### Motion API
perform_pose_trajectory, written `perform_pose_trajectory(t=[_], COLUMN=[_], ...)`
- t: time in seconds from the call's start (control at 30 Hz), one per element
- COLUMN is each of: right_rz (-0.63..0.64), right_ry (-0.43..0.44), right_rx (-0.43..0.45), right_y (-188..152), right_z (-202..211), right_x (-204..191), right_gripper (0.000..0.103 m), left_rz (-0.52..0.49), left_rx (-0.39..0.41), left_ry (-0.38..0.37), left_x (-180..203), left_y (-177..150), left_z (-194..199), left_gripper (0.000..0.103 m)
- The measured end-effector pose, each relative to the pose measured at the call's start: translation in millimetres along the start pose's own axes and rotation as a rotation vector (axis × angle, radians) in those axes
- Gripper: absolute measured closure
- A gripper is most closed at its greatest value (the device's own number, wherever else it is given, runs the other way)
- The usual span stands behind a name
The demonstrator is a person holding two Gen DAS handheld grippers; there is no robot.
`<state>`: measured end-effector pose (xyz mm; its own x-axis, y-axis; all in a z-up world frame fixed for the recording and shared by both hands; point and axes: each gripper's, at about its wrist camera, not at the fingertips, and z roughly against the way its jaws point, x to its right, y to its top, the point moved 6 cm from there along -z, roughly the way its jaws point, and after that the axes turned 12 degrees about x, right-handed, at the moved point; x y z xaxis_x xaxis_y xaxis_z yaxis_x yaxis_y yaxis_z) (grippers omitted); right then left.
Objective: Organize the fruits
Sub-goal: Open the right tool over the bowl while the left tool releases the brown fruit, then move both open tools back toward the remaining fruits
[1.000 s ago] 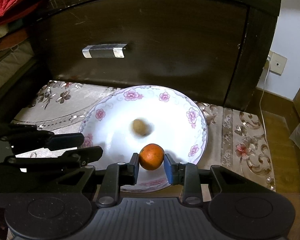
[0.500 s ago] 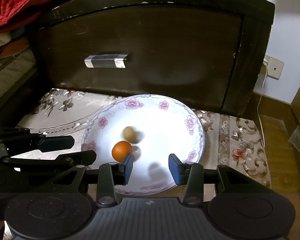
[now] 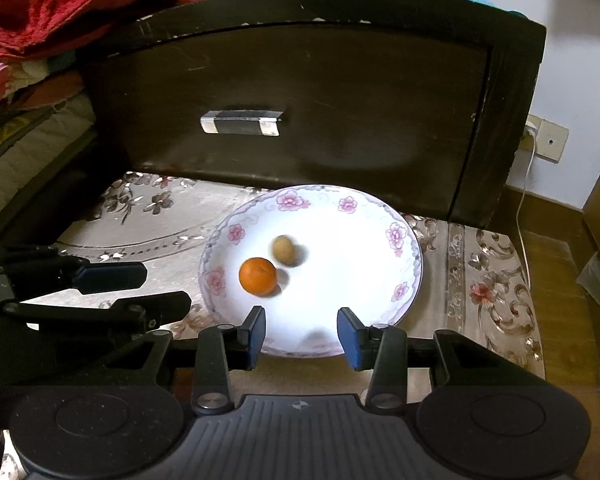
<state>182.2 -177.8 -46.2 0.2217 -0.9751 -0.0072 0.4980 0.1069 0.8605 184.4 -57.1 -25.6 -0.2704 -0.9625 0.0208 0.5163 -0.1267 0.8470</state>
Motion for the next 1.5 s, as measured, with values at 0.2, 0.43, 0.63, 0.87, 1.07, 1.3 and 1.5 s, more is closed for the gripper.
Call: perform_pose_trajectory(t=[0.2, 0.43, 0.63, 0.87, 1.07, 1.3, 1.5], right_rz=[0.023, 0.031, 0.04, 0.05, 0.055, 0.052, 0.051], right_ry=[-0.009, -0.005, 0.001, 0.002, 0.004, 0.003, 0.002], right_rx=[0.022, 0.031, 0.037, 0.037, 0.037, 0.036, 0.033], right_y=[-0.1, -1.1, -1.5, -3.4, -4.6, -6.3, -10.4], right_z=[14.1, 23.0, 27.4, 30.7, 33.1, 36.1, 41.0], right_x=[-9.1, -16.0, -21.5, -26.0, -29.5, -31.7, -34.1], right_gripper=[0.065, 0.065, 0.065, 0.065, 0.065, 0.065, 0.065], left_rz=[0.003, -0.007, -0.004, -0.006, -0.005, -0.009, -0.011], left_rx=[0.006, 0.014, 0.013, 0.014, 0.01, 0.009, 0.003], left_ry=[0.003, 0.007, 0.011, 0.014, 0.013, 0.01, 0.011], left_x=[-0.2, 0.8, -0.9, -2.8, -2.6, -3.3, -2.0], left_y=[-1.5, -3.2, -5.4, -7.8, -9.0, -11.1, -14.4], left_z=[14.6, 27.2, 32.2, 37.6, 39.3, 43.3, 49.6], left_gripper=[0.06, 0.06, 0.06, 0.06, 0.06, 0.06, 0.06])
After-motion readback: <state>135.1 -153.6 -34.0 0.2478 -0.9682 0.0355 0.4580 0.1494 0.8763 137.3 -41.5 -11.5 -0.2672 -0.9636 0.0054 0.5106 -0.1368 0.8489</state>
